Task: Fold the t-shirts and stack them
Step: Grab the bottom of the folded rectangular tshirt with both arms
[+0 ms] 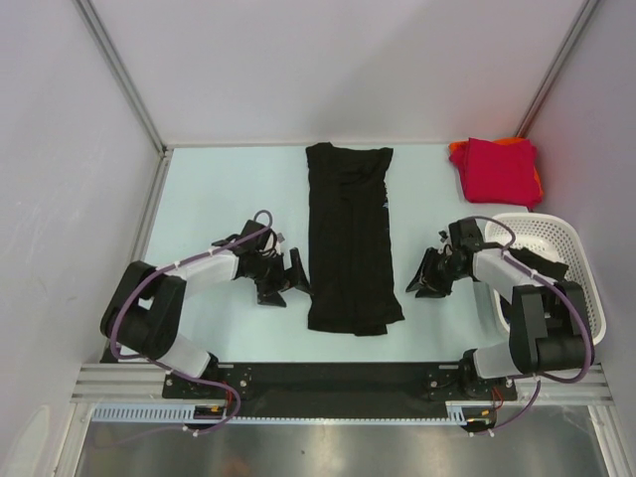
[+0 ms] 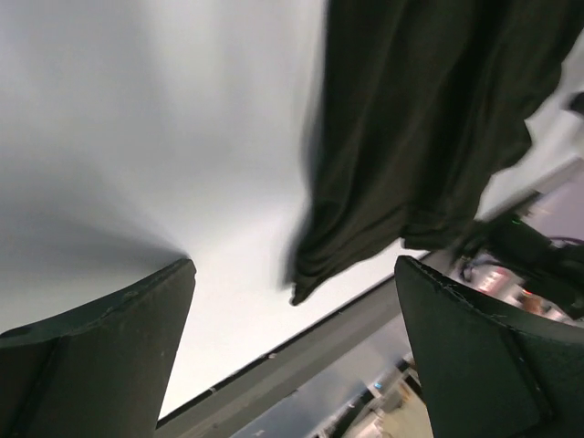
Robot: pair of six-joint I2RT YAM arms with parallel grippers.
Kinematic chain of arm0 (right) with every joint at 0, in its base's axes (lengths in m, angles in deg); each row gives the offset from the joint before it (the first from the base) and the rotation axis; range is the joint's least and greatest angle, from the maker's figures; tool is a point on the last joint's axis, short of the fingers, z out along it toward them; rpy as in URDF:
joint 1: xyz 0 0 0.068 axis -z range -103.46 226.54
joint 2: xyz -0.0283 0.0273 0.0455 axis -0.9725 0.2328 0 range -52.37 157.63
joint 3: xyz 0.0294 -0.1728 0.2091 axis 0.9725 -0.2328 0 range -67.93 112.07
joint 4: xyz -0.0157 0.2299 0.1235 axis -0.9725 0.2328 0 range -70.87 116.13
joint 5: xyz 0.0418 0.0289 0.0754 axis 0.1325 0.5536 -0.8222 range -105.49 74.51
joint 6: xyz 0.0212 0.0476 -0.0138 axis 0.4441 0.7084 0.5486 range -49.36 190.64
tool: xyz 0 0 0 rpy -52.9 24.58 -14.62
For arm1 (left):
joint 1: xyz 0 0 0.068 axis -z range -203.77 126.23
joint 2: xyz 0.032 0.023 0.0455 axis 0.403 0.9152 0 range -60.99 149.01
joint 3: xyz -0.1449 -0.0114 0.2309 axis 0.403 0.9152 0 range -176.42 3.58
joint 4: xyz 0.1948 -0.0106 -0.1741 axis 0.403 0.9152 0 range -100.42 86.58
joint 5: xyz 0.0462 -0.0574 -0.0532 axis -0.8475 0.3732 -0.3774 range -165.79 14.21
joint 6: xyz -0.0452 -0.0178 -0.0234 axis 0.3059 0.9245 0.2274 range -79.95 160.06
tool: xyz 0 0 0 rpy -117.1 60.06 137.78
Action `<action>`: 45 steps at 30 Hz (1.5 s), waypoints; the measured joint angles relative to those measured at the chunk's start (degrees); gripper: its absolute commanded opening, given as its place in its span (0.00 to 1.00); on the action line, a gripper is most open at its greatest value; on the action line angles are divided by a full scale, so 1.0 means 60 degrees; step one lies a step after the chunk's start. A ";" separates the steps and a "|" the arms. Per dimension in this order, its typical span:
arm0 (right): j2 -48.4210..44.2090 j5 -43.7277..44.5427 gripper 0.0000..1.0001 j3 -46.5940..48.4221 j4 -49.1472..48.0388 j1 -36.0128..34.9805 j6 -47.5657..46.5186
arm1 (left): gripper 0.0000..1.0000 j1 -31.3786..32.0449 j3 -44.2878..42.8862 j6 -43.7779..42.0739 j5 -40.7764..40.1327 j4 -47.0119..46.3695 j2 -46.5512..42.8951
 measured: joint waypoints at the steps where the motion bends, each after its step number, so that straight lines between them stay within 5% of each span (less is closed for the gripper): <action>1: 0.0062 -0.0357 0.39 -0.0229 -0.0321 0.0069 0.0113 | 1.00 -0.0055 0.0164 0.0149 0.0302 -0.0317 -0.0007; 10: 0.0590 -0.2441 0.40 -0.1417 -0.1821 0.0113 0.0772 | 0.99 -0.0193 0.0685 0.0936 0.1519 -0.1727 0.0171; 31: 0.1603 -0.3621 0.36 -0.1279 -0.2342 -0.0838 0.1071 | 0.96 0.0718 0.0044 0.1242 0.2918 -0.2412 0.1592; 34: 0.1781 -0.3639 0.25 -0.1162 -0.2259 -0.0918 0.1042 | 0.72 0.0732 0.0044 0.1246 0.2943 -0.2408 0.1639; 35: 0.1840 -0.3639 0.15 -0.1115 -0.2218 -0.0951 0.1009 | 0.52 0.0732 0.0047 0.1224 0.2922 -0.2382 0.1672; 36: 0.1923 -0.3588 0.00 -0.1031 -0.2138 -0.1024 0.0962 | 0.42 0.0736 0.0047 0.1191 0.2860 -0.2335 0.1723; 37: 0.2018 -0.3512 0.00 -0.0925 -0.2044 -0.1111 0.0914 | 0.23 0.0743 0.0058 0.1122 0.2732 -0.2273 0.1796; 39: 0.2171 -0.3333 0.00 -0.0674 -0.1767 -0.1308 0.0820 | 0.04 0.0761 0.0076 0.1042 0.2535 -0.2106 0.2000; 45: 0.2430 -0.2579 0.00 0.0463 -0.0514 -0.1818 0.0404 | 0.00 0.0794 -0.0138 0.0648 0.2368 -0.1468 0.2277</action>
